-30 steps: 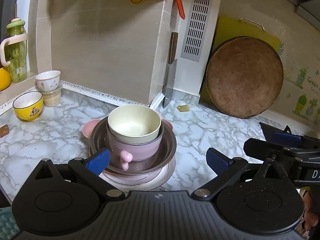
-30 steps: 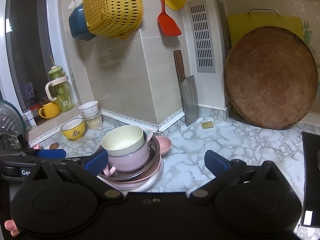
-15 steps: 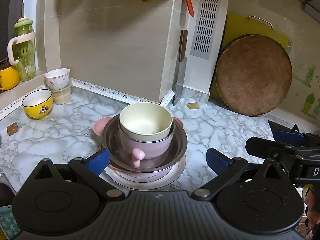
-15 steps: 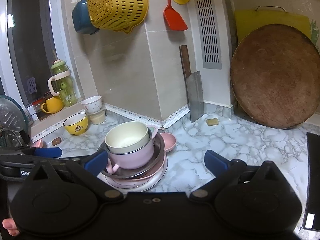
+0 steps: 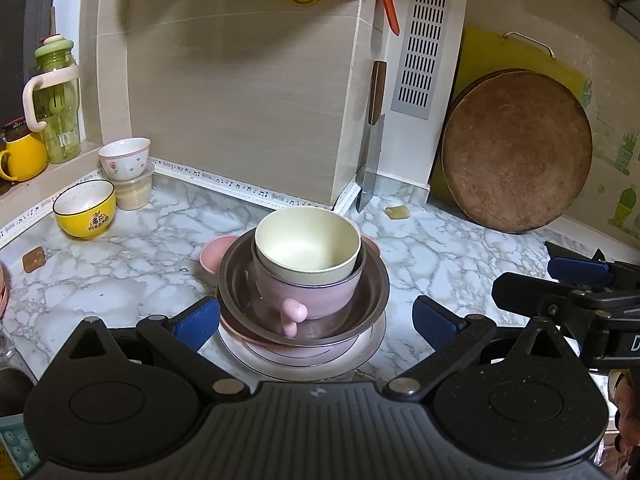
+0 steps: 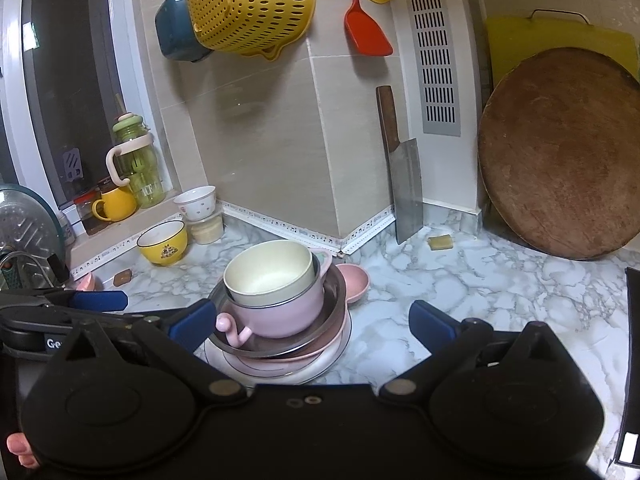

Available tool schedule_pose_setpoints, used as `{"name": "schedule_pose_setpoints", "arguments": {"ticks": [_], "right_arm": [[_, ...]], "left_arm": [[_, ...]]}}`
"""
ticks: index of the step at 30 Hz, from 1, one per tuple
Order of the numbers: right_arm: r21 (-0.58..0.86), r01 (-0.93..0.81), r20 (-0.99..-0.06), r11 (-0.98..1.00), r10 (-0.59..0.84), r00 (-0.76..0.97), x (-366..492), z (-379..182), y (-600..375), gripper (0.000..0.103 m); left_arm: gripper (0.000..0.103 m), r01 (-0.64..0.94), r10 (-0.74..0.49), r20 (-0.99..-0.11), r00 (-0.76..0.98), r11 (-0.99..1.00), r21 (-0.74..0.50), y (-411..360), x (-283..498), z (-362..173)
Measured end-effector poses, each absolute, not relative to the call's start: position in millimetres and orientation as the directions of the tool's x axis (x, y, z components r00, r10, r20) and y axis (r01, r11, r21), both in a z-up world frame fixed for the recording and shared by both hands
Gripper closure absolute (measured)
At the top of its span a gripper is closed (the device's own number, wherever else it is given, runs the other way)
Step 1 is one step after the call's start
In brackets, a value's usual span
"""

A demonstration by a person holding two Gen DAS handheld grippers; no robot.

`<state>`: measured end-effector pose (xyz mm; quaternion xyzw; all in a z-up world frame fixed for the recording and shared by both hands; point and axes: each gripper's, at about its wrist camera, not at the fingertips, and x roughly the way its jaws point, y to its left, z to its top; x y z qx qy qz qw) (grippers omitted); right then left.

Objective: Organize plates and bowls

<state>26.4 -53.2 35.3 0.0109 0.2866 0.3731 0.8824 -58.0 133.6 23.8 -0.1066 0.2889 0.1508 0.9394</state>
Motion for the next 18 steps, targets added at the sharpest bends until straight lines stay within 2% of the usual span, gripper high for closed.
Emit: {"name": "schedule_pose_setpoints", "arguments": {"ticks": [18], "right_arm": [[0.239,-0.658,-0.501,0.714,0.671,0.547,26.7,33.5,-44.8,0.000]], "left_arm": [[0.000,-0.354,0.223,-0.570,0.791,0.926,-0.129,141.3,-57.6,22.3]]}}
